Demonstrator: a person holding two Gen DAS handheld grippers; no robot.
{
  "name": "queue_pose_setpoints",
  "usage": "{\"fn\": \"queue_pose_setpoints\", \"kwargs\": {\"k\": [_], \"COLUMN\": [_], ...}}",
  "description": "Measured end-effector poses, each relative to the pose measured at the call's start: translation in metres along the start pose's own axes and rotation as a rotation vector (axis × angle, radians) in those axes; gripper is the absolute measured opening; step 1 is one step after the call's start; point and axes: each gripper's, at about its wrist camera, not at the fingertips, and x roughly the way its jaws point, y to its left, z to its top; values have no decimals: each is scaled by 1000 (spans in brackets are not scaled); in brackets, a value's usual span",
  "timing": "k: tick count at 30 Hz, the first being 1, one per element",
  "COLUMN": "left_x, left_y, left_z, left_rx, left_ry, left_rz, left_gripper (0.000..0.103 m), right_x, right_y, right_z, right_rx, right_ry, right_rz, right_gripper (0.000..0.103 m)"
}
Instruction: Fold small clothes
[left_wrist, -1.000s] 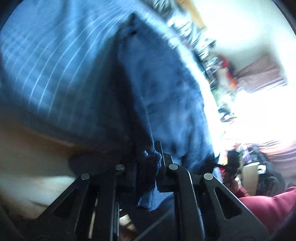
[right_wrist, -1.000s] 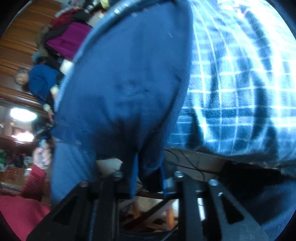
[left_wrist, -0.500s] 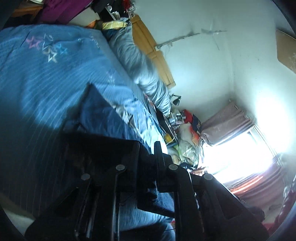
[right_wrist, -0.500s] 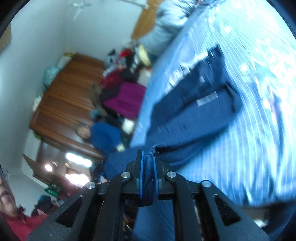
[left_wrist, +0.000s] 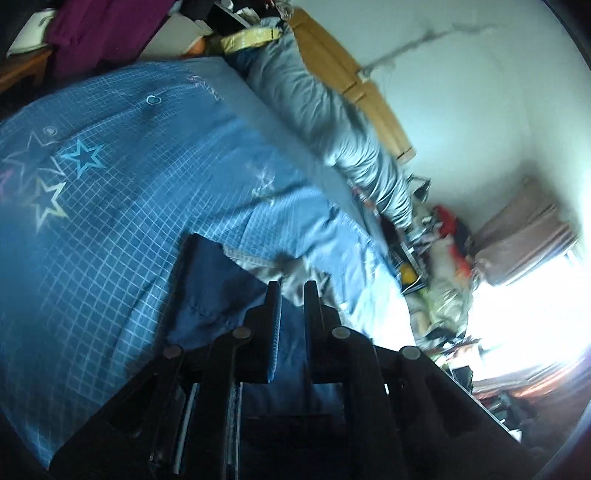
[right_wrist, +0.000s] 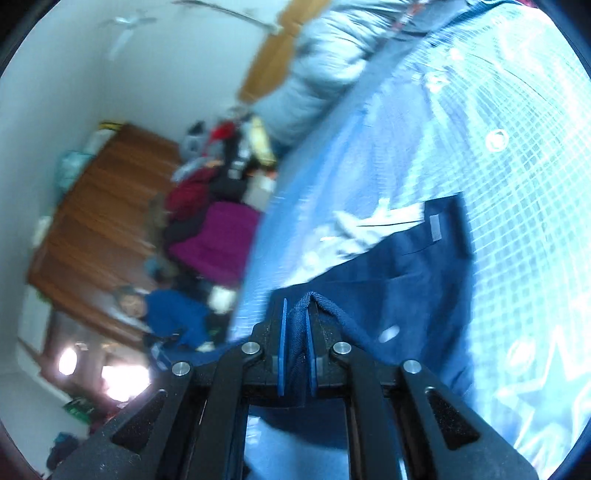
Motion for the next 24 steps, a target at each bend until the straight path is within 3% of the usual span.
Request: {"fn": "queue_pose_setpoints", "kwargs": {"k": [3,6,8,10,13,18,20,24], "left_x": [10,13,15,25,42,82,107,140], "left_y": [16,43,49,47,33,0,-5,1], "left_z": [0,-7,-11,-16,-20,-16,-16,-13], "left_rx": [-14,-75,-61,7,122,325,415,476], "left_ry": [-3,-7,8,63,116,150,176,235], "left_rz": [36,76,128,211,251,273,334,407], "left_gripper": [35,38,40,41,46,75,75,75], "right_x": [22,41,47,53,55,58,60,57], "right_y": [-28,-59,-77,-88,-95,-80,-72,-61], "right_z": [12,19,16,13,14,11,7,3], "right_rx": [10,68,94,102,100,-22,-79,-153], "right_ry": [21,46,57,75,69,77,86,76], "right_rz": [-73,-85,-118,-122,-118,-177,-216,-258], "right_gripper": [13,14,18,21,26,34,38,42]}}
